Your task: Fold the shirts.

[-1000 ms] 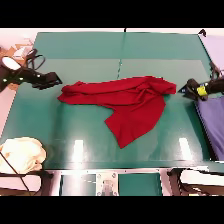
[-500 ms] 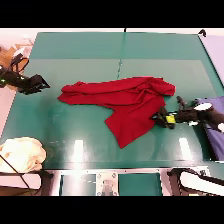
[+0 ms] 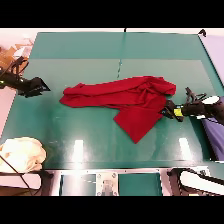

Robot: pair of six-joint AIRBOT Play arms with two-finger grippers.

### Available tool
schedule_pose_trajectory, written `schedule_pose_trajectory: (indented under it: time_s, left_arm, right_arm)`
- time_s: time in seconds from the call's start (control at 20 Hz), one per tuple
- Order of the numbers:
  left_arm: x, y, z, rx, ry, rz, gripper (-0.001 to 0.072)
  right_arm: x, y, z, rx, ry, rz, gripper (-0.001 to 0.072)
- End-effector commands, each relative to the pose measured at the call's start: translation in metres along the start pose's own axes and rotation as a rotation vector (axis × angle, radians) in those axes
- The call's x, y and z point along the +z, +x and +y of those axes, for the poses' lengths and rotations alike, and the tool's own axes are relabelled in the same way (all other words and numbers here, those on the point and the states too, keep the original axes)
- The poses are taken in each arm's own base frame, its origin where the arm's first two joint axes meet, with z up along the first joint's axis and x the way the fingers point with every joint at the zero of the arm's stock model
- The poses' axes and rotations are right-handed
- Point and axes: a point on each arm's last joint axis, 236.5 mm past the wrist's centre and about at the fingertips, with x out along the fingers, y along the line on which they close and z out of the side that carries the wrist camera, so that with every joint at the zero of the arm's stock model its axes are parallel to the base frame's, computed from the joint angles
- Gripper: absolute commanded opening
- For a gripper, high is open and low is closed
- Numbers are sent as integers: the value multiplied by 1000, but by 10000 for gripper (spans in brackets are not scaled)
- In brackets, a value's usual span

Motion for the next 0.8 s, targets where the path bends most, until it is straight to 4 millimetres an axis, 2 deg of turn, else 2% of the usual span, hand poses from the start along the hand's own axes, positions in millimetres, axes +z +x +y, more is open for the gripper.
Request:
schedule_pose_trajectory:
  time_s: [0.0, 0.15, 0.25, 0.35, 0.5, 0.55, 0.6, 0.75]
  left_arm:
    - [-21, 26, -3, -66, -56, 34, 604]
    - [-51, 62, 4, -107, -113, 48, 604]
    - [-56, 78, 3, -143, -145, 11, 604]
    - [-54, 85, -4, -191, -156, -34, 603]
    - [-42, 91, -9, -241, -174, -107, 602]
    - [-38, 92, -14, -271, -188, -117, 583]
    - [-35, 94, -18, -304, -203, -125, 476]
    - [-42, 101, -25, -360, -228, -88, 472]
  right_arm:
    - [7, -8, -10, -19, 10, -11, 20]
    - [3, -5, -6, -19, -15, -1, 20]
    - [2, -4, -4, -19, -28, 2, 20]
    - [2, -4, -4, -18, -28, 2, 20]
    - [2, -4, -4, -18, -28, 2, 20]
    - [2, -4, -4, -18, -28, 2, 20]
    - [2, -4, -4, -18, -29, 2, 20]
    - [2, -4, -4, -15, -31, 2, 20]
